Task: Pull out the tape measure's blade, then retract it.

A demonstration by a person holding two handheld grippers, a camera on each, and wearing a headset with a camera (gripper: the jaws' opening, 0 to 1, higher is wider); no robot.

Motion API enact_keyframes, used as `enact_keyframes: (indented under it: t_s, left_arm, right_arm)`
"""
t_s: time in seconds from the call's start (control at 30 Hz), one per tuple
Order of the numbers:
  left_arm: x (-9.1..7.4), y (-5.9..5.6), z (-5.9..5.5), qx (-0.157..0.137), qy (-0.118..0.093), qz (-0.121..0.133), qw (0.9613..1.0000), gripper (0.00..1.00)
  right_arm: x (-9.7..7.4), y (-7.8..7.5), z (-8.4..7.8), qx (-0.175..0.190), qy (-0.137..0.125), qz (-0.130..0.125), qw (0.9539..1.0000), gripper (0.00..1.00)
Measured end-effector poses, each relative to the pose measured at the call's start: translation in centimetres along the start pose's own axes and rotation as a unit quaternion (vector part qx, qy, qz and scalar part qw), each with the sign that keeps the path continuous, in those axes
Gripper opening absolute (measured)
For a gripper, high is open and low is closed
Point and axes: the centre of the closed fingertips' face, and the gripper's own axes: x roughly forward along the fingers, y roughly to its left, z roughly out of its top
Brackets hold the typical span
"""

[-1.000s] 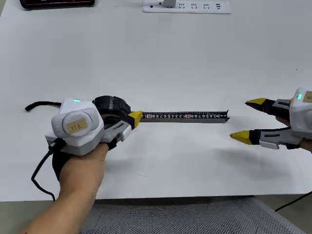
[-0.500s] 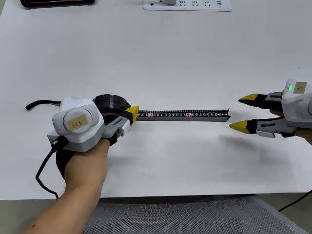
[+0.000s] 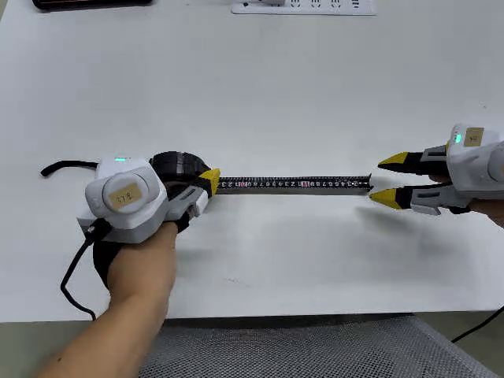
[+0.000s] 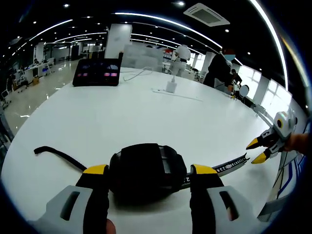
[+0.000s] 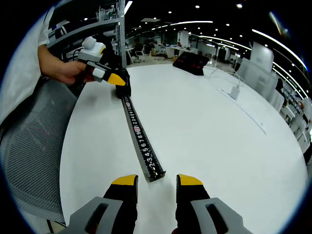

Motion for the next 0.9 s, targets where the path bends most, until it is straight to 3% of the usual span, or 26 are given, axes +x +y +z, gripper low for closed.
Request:
enact_keyframes:
  t_s: [0.9]
  left_arm:
    - [0.15,0.17,-0.17,-0.001,0.008,0.006,1.0000,0.60]
  right_arm:
    - [0.96,0.15,-0.58,-0.022,0.027,0.027,0.9990,0.23]
